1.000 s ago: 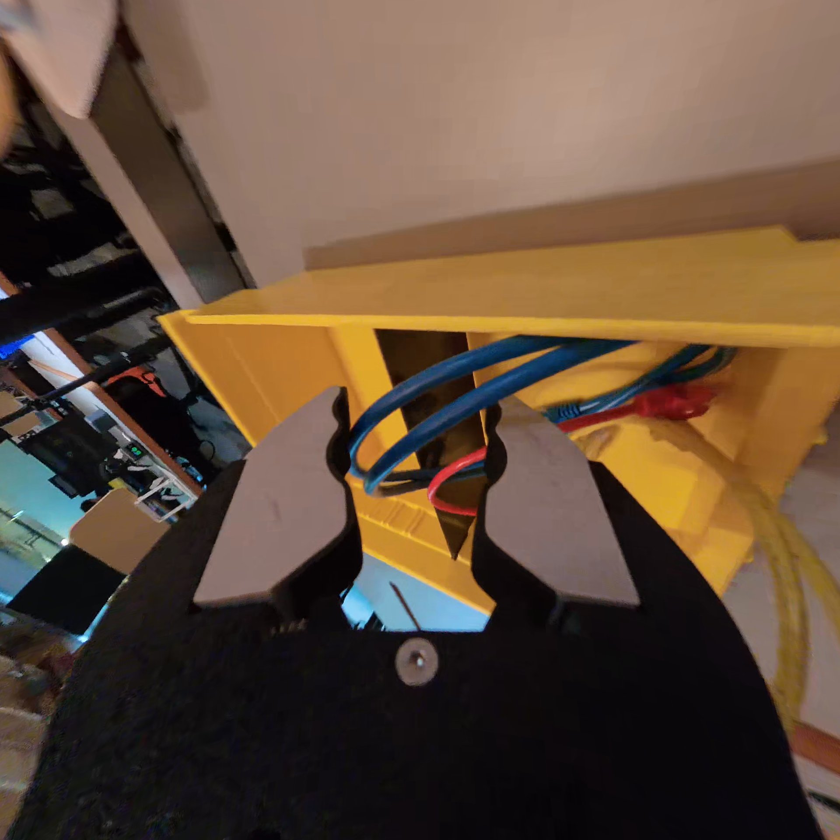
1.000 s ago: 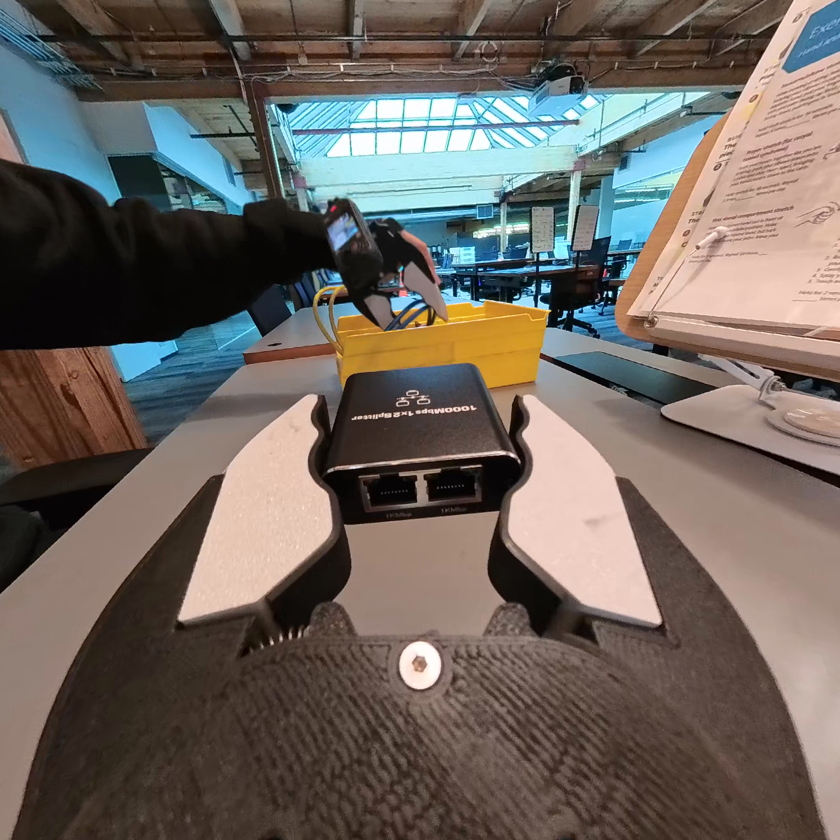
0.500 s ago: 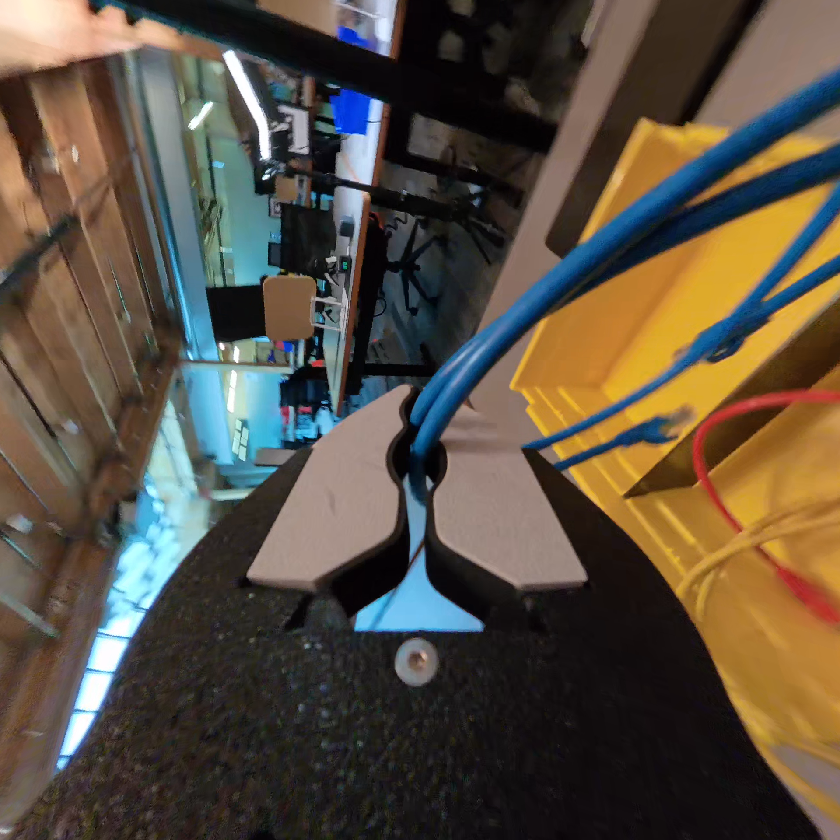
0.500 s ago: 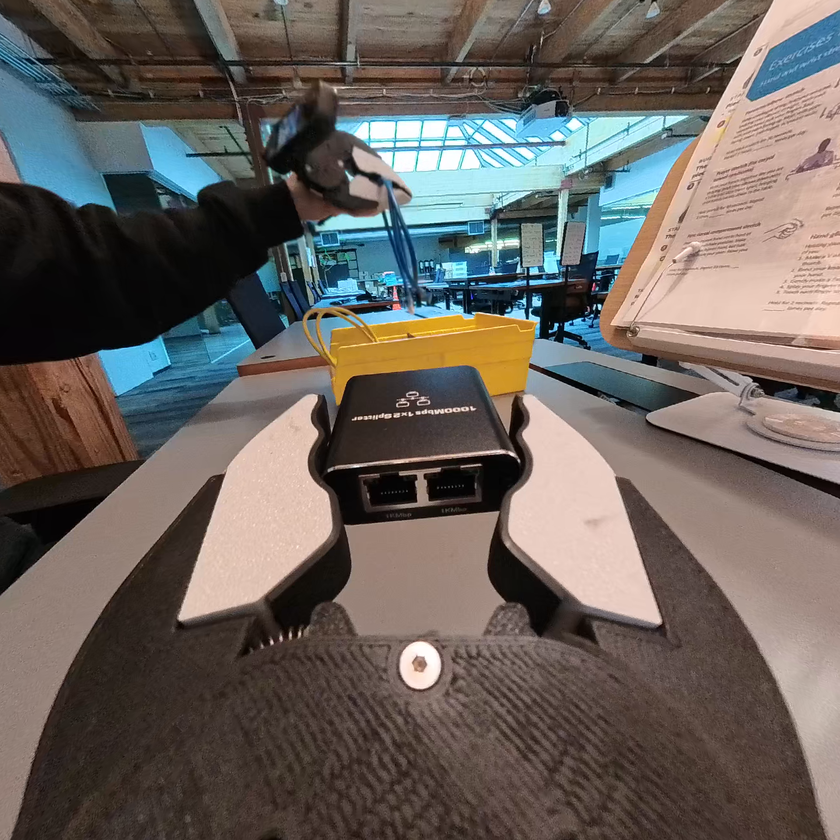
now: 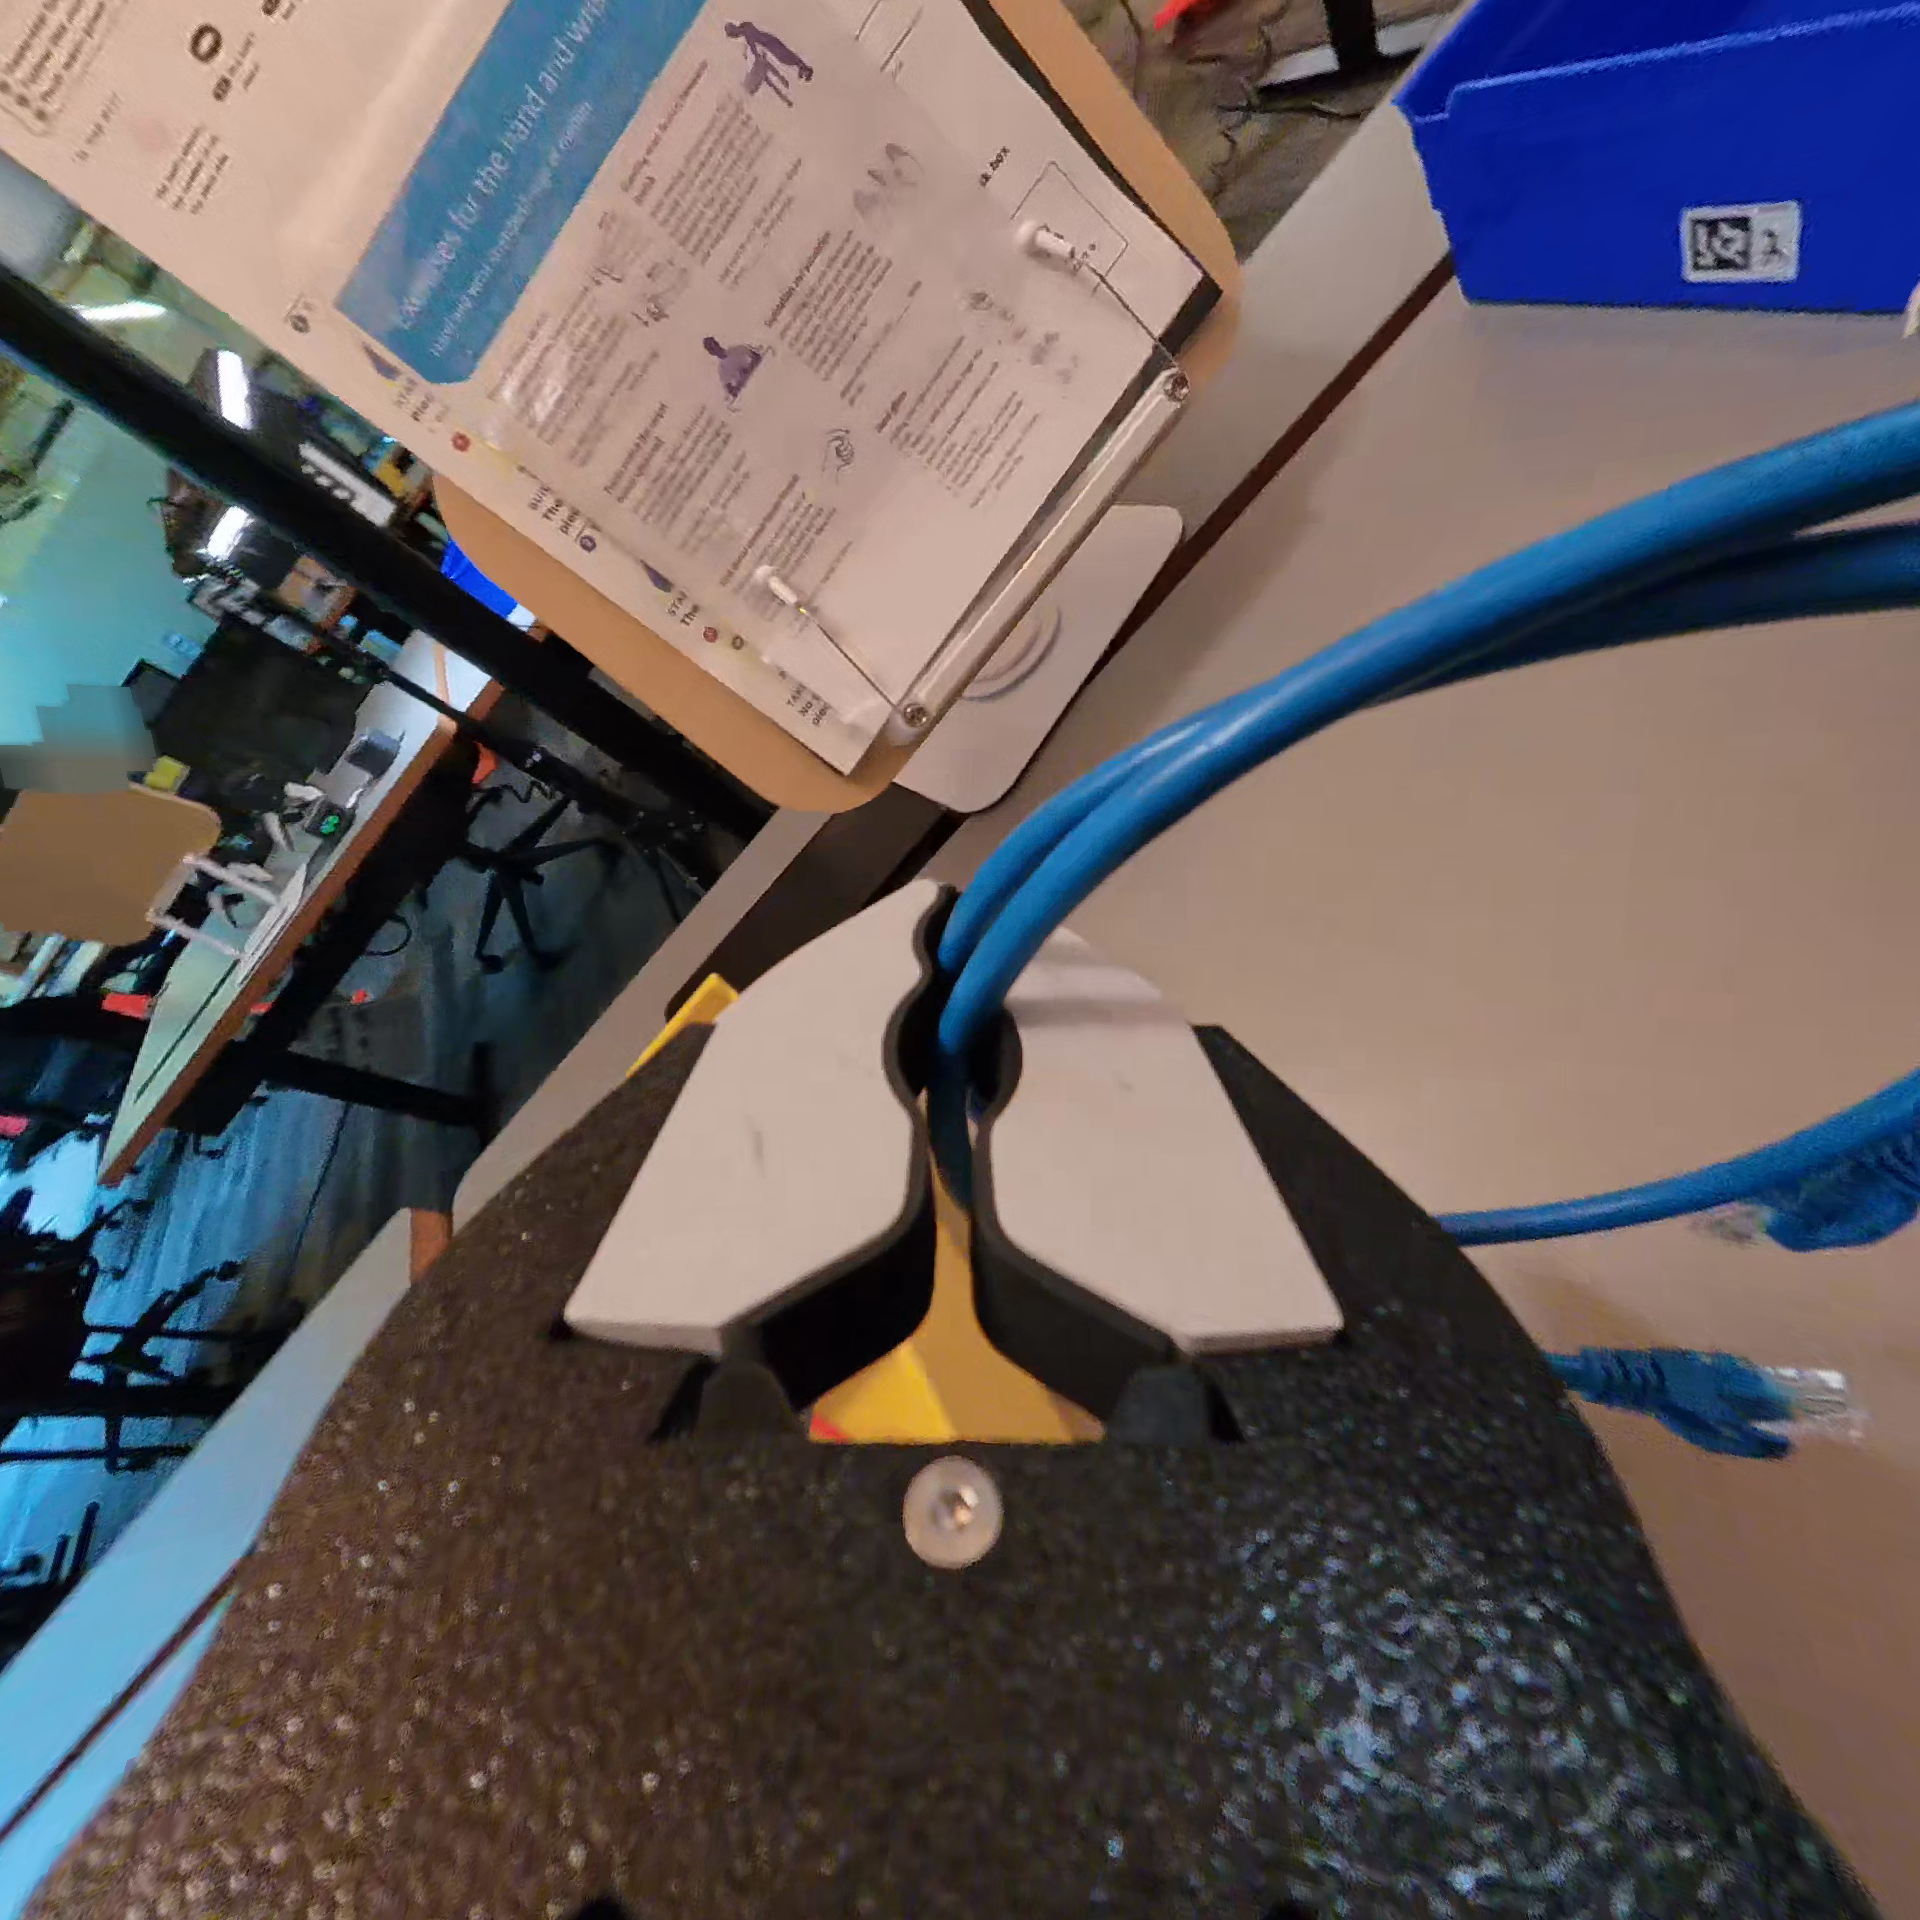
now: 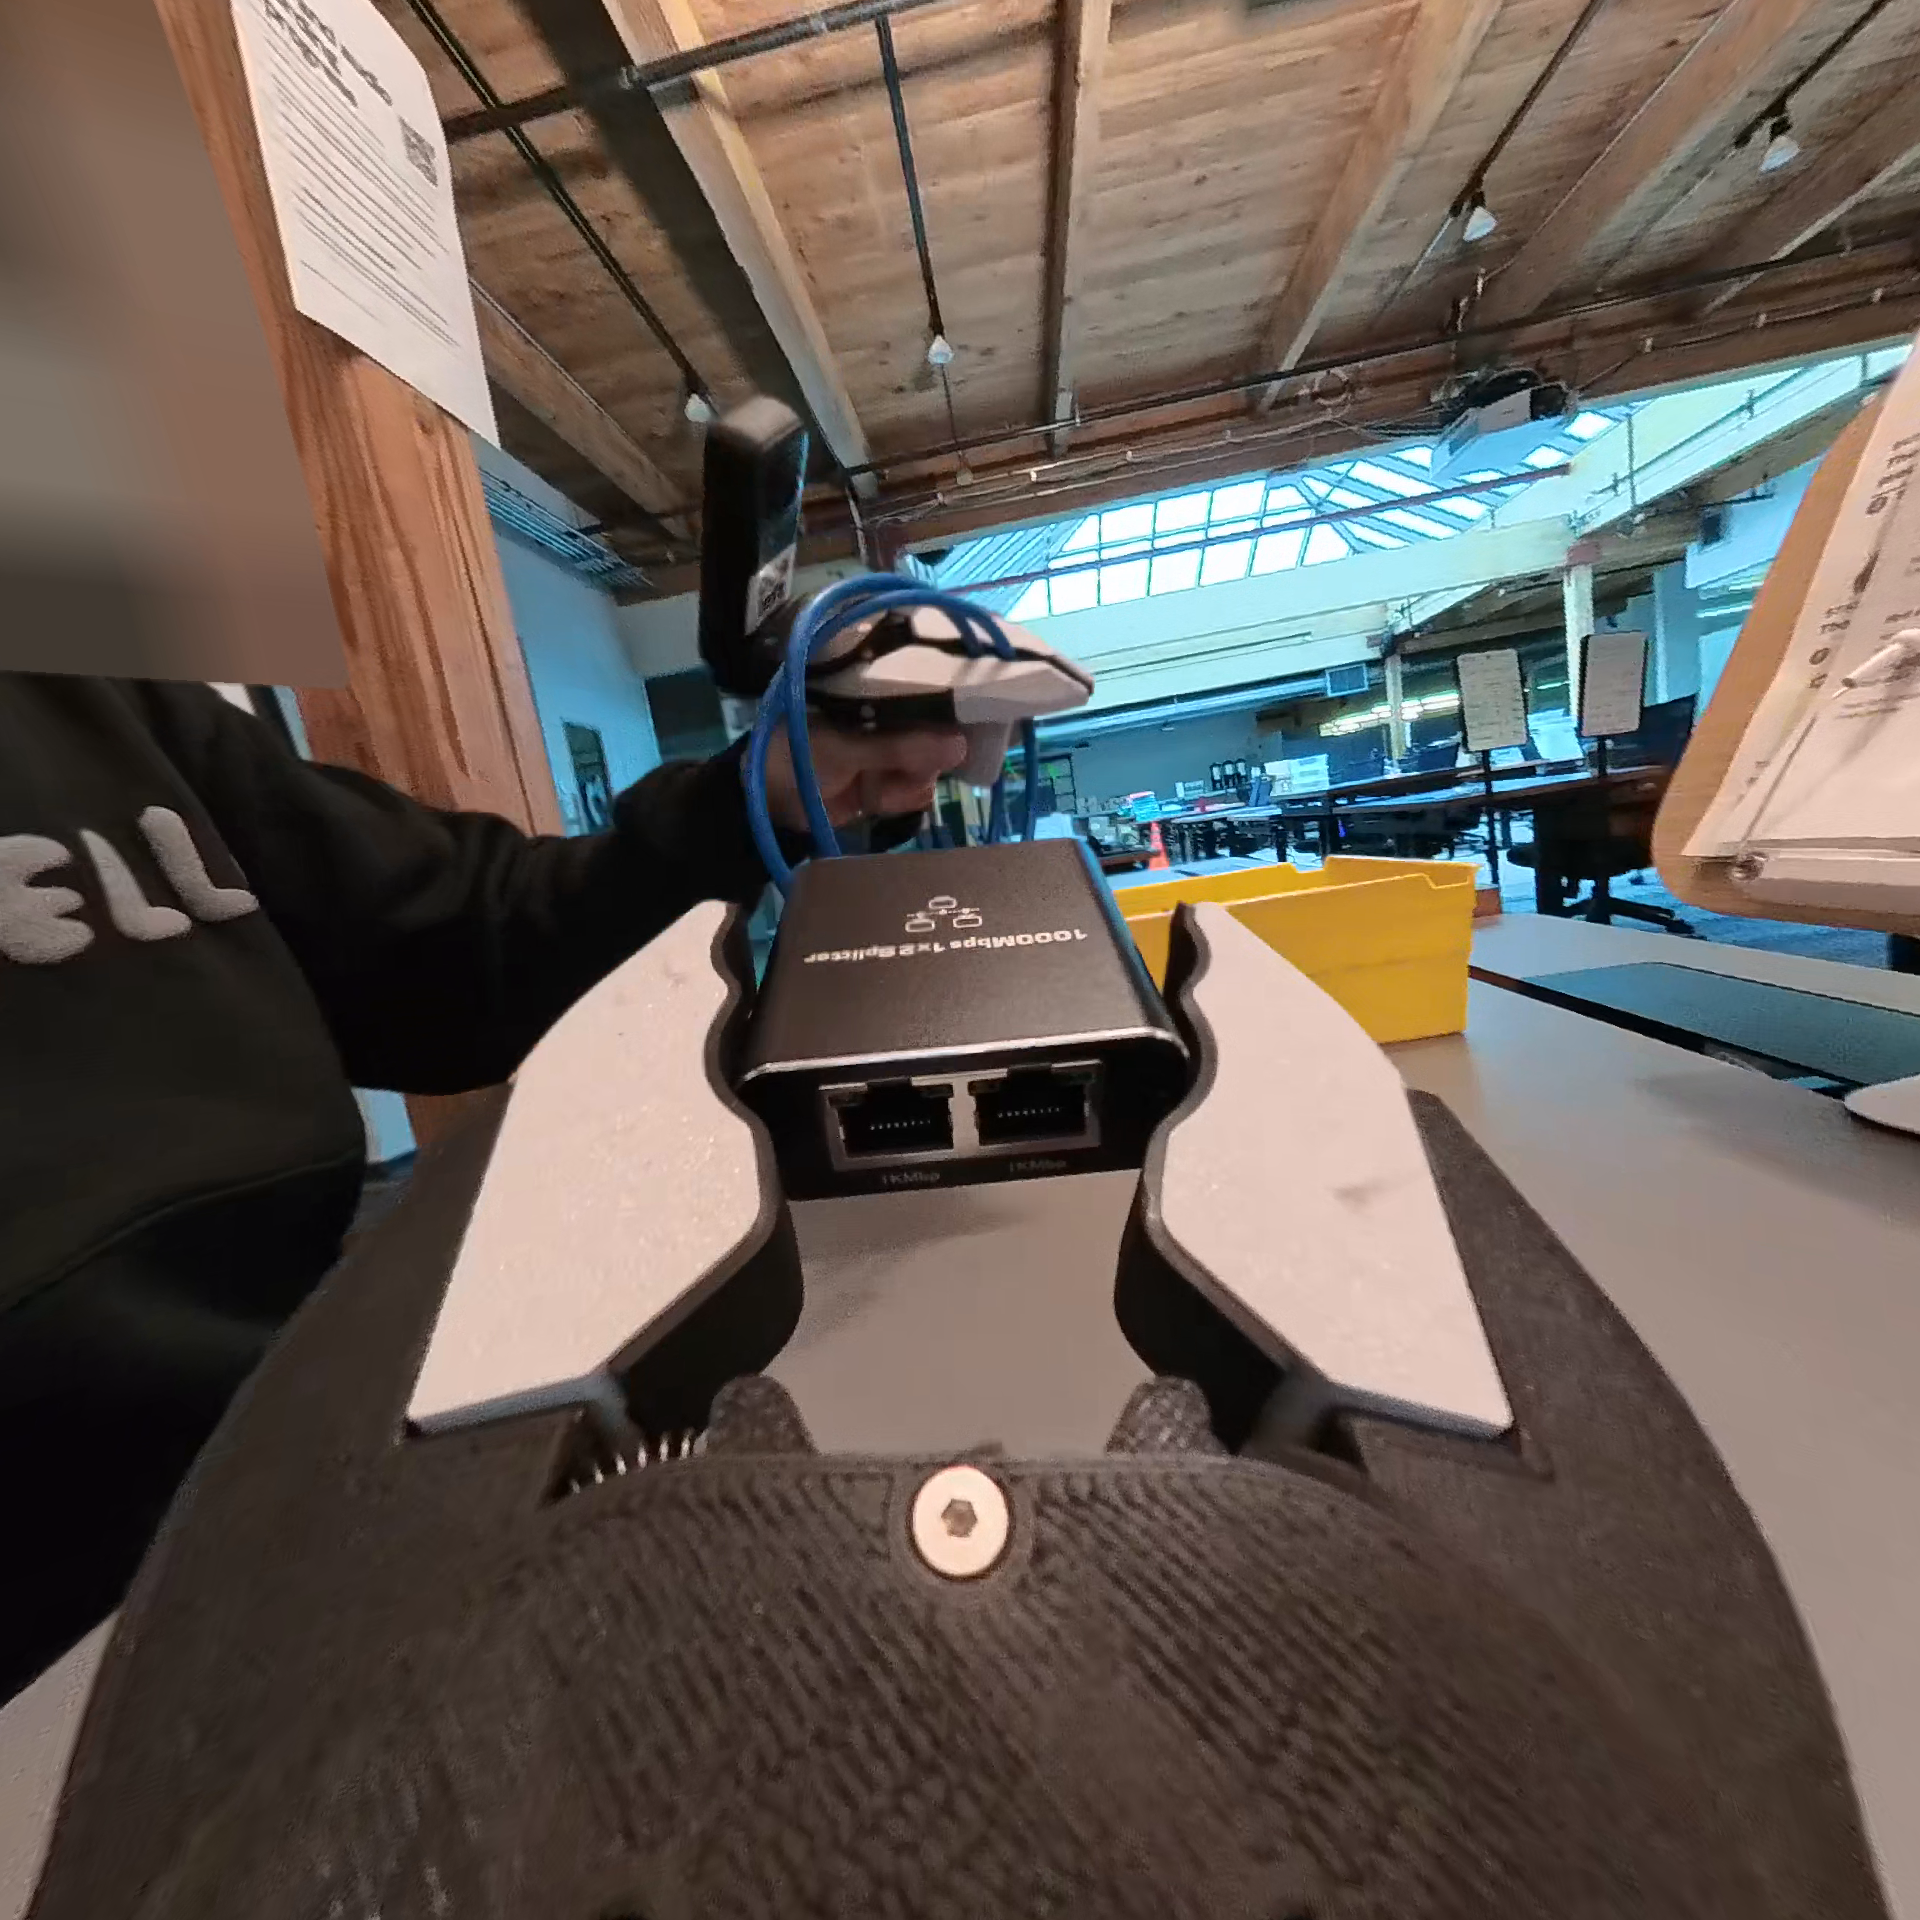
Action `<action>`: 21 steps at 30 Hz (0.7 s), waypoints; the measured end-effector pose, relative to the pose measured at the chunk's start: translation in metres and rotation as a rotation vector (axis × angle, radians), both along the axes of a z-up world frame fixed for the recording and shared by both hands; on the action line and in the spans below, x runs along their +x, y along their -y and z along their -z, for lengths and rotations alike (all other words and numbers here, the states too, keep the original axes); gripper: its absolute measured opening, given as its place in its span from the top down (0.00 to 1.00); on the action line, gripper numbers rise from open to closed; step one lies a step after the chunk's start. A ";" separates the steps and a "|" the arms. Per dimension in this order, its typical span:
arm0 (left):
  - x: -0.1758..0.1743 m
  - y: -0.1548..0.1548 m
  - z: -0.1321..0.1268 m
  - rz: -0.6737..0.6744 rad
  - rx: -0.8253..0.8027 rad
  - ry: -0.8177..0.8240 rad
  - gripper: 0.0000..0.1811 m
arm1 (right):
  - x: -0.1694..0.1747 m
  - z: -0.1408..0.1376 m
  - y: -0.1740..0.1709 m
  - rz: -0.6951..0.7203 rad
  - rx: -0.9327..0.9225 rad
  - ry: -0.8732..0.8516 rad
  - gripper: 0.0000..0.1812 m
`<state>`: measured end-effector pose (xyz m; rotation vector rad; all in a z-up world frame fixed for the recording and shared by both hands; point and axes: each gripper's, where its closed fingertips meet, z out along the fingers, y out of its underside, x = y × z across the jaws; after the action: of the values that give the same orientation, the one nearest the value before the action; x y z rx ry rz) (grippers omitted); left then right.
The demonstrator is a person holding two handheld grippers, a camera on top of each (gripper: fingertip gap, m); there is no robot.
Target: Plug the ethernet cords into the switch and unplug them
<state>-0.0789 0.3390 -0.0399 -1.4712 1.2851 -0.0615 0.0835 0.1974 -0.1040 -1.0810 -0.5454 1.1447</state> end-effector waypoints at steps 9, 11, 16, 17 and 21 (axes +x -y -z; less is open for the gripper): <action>-0.009 0.029 0.111 -0.149 -0.369 0.166 1.00 | -0.002 0.002 -0.004 0.013 -0.003 0.034 0.58; -0.021 0.034 0.131 -0.196 -0.491 0.123 1.00 | -0.001 0.001 -0.004 0.016 -0.002 0.031 0.58; -0.025 0.019 0.155 -0.278 -0.609 0.032 1.00 | -0.005 0.006 -0.005 0.012 -0.007 0.062 0.58; -0.022 0.015 0.157 -0.284 -0.606 0.013 1.00 | -0.006 0.007 -0.005 0.015 -0.006 0.068 0.58; -0.005 0.003 0.155 -0.240 -0.571 0.019 0.86 | -0.005 0.008 -0.004 0.021 -0.003 0.073 0.58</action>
<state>-0.0835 0.3361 -0.1951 -2.0972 1.1132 -0.3031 0.0781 0.2012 -0.1117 -1.1322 -0.5880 1.0910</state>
